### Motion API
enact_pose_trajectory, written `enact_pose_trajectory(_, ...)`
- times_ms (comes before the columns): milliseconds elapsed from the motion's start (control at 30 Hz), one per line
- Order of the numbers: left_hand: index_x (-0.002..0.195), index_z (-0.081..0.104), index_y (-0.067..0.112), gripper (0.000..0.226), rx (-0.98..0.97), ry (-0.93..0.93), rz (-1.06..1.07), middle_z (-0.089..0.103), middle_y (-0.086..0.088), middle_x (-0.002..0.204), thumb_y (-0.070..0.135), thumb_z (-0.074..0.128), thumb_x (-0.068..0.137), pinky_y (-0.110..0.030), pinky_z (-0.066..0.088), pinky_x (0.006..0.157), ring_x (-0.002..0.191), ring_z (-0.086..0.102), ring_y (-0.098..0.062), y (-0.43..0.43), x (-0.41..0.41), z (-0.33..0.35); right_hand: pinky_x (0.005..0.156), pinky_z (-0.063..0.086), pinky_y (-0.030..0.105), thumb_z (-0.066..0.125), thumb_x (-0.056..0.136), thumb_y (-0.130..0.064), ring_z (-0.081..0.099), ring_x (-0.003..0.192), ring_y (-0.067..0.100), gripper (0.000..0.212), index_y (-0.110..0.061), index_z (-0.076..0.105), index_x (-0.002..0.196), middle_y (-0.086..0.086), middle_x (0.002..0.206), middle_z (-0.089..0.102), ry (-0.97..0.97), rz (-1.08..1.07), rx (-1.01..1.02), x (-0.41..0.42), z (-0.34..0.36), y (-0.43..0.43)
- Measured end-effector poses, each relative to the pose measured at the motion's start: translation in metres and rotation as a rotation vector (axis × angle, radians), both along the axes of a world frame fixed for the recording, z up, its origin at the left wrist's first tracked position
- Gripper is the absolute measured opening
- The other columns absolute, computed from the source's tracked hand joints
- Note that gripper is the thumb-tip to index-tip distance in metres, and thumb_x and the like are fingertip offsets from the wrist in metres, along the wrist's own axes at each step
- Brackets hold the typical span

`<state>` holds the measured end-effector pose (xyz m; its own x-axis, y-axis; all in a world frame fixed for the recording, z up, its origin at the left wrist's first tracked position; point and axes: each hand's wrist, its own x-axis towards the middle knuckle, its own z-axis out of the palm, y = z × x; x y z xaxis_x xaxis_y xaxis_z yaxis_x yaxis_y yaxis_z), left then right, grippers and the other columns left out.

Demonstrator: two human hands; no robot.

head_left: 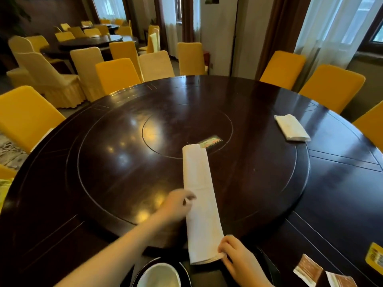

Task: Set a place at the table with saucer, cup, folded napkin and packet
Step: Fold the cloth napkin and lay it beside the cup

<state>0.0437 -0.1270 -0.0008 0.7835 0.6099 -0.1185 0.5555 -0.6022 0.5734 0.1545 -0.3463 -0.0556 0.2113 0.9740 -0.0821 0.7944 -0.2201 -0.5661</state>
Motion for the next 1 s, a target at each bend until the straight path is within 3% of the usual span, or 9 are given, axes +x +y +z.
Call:
enact_pose_trajectory(67, 0.115, 0.064, 0.019, 0.030, 0.052, -0.087, 0.107, 0.064, 0.001, 0.118, 0.015, 0.051, 0.088, -0.022, 0.040, 0.090, 0.109, 0.056, -0.014, 0.046, 0.035, 0.009, 0.082, 0.035, -0.004, 0.077, 0.074, -0.020, 0.052, 0.078, -0.015, 0.021, -0.014, 0.067, 0.092, -0.017, 0.084, 0.056, -0.025, 0.046, 0.027, 0.008, -0.007, 0.006)
enact_pose_trajectory(133, 0.122, 0.060, 0.016, 0.036, 0.090, -0.127, 0.166, 0.063, -0.005, 0.123, 0.011, 0.048, 0.089, -0.032, 0.043, 0.095, 0.116, 0.054, -0.024, 0.092, 0.071, 0.013, 0.083, 0.033, 0.002, 0.057, 0.088, 0.000, 0.051, 0.076, -0.011, 0.019, 0.011, 0.058, 0.104, 0.002, 0.076, 0.049, -0.083, 0.122, 0.026, 0.007, -0.016, 0.010)
enact_pose_trajectory(200, 0.130, 0.053, 0.017, 0.042, 0.102, -0.096, 0.179, 0.057, -0.009, 0.132, 0.007, 0.044, 0.090, -0.042, 0.041, 0.103, 0.124, 0.046, -0.030, 0.126, 0.103, 0.007, 0.076, 0.035, 0.012, 0.048, 0.090, 0.002, 0.047, 0.076, 0.010, 0.024, 0.020, 0.045, 0.105, 0.020, 0.085, 0.043, 0.193, -0.084, 0.047, 0.003, -0.025, 0.006)
enact_pose_trajectory(333, 0.142, 0.037, 0.021, 0.051, 0.131, 0.004, 0.134, 0.036, -0.002, 0.151, 0.004, 0.039, 0.094, -0.038, 0.029, 0.112, 0.140, 0.029, -0.024, 0.165, 0.152, -0.023, 0.088, 0.034, 0.012, 0.020, 0.100, 0.003, 0.044, 0.086, 0.004, 0.022, -0.004, 0.037, 0.112, 0.004, 0.102, 0.042, 0.251, 0.007, 0.102, -0.003, -0.051, -0.003)
enact_pose_trajectory(433, 0.145, 0.029, 0.019, 0.054, 0.159, 0.110, 0.077, 0.029, -0.006, 0.154, 0.003, 0.034, 0.095, -0.042, 0.028, 0.113, 0.140, 0.028, -0.027, 0.181, 0.170, -0.039, 0.086, 0.033, 0.002, 0.049, 0.091, 0.008, 0.049, 0.086, -0.001, 0.028, -0.015, 0.055, 0.105, -0.027, 0.096, 0.050, 0.285, -0.235, 0.091, -0.009, -0.050, 0.007)
enact_pose_trajectory(500, 0.143, 0.032, 0.016, 0.053, 0.168, 0.170, 0.068, 0.035, -0.013, 0.149, 0.001, 0.035, 0.092, -0.046, 0.035, 0.108, 0.135, 0.035, -0.033, 0.184, 0.174, -0.048, 0.074, 0.041, 0.003, 0.081, 0.057, 0.005, 0.049, 0.081, 0.004, 0.032, -0.014, 0.072, 0.080, -0.020, 0.098, 0.047, 0.057, -0.335, 0.140, -0.019, -0.038, 0.002)
enact_pose_trajectory(567, 0.137, 0.040, 0.017, 0.049, 0.172, 0.164, 0.103, 0.042, -0.017, 0.141, 0.002, 0.038, 0.091, -0.048, 0.043, 0.099, 0.125, 0.044, -0.039, 0.182, 0.177, -0.055, 0.068, 0.048, 0.014, 0.084, 0.036, 0.002, 0.046, 0.079, 0.003, 0.042, -0.016, 0.072, 0.073, -0.010, 0.101, 0.042, -0.038, -0.282, 0.178, -0.024, -0.031, -0.004)
enact_pose_trajectory(733, 0.119, 0.057, 0.015, 0.029, 0.212, 0.017, 0.149, 0.053, -0.014, 0.122, 0.015, 0.044, 0.093, -0.044, 0.051, 0.082, 0.100, 0.056, -0.035, 0.177, 0.183, -0.055, 0.074, 0.039, 0.016, 0.054, 0.053, -0.028, 0.045, 0.089, 0.004, 0.041, -0.028, 0.056, 0.094, -0.012, 0.103, 0.045, -0.024, -0.327, 0.264, -0.017, -0.003, -0.004)
enact_pose_trajectory(1000, 0.117, 0.062, 0.016, 0.027, 0.115, -0.114, 0.213, 0.062, -0.007, 0.117, 0.019, 0.049, 0.093, -0.035, 0.052, 0.087, 0.103, 0.058, -0.024, 0.173, 0.188, -0.049, 0.083, 0.043, 0.029, 0.050, 0.092, -0.022, 0.049, 0.104, 0.019, 0.032, -0.017, 0.055, 0.123, 0.001, 0.115, 0.061, -0.132, -0.451, 0.272, 0.077, 0.023, 0.168)
